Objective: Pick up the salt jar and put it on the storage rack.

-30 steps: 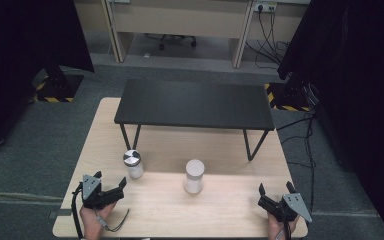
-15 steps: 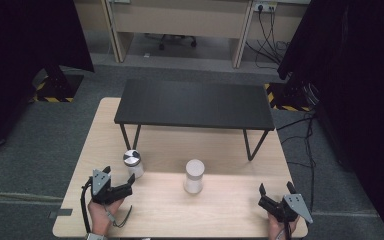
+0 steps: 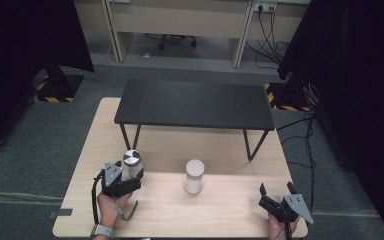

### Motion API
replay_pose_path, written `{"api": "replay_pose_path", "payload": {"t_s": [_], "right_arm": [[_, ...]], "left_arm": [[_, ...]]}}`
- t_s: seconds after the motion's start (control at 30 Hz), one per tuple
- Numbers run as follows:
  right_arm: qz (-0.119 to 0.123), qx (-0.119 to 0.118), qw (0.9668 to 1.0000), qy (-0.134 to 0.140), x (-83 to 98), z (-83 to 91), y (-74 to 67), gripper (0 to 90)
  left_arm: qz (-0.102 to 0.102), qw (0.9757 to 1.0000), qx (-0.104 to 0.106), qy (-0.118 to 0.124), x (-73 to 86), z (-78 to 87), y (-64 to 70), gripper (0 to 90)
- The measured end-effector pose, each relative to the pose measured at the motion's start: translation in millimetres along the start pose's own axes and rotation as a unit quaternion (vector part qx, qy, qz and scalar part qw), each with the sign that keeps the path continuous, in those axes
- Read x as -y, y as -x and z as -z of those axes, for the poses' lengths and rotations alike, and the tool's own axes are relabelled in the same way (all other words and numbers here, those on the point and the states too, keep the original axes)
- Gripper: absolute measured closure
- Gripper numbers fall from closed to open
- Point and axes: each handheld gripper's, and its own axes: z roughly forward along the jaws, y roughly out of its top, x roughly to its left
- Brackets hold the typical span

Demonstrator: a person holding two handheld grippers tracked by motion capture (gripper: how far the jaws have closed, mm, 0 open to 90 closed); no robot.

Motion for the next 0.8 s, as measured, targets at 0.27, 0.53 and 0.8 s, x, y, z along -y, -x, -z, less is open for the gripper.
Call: {"api": "replay_pose_path", "payload": {"t_s": [0.27, 0.53, 0.8], "right_arm": [[0.001, -0.001, 1.0, 0.001, 0.3, 0.0, 0.2, 0.3], [0.003, -0.001, 1.0, 0.001, 0.4, -0.1, 0.5, 0.3], [0.006, -0.001, 1.0, 0.0, 0.1, -0.3, 0.1, 0.3]], "left_arm": [[-0.002, 0.9999, -0.006, -0.014, -5.9, -11.8, 1.2, 18.7], [-0.005, 0.9996, -0.015, -0.024, -10.0, -19.3, 4.7, 25.0], [-0.007, 0.9995, -0.018, -0.026, -10.4, -19.3, 4.6, 29.9]]}}
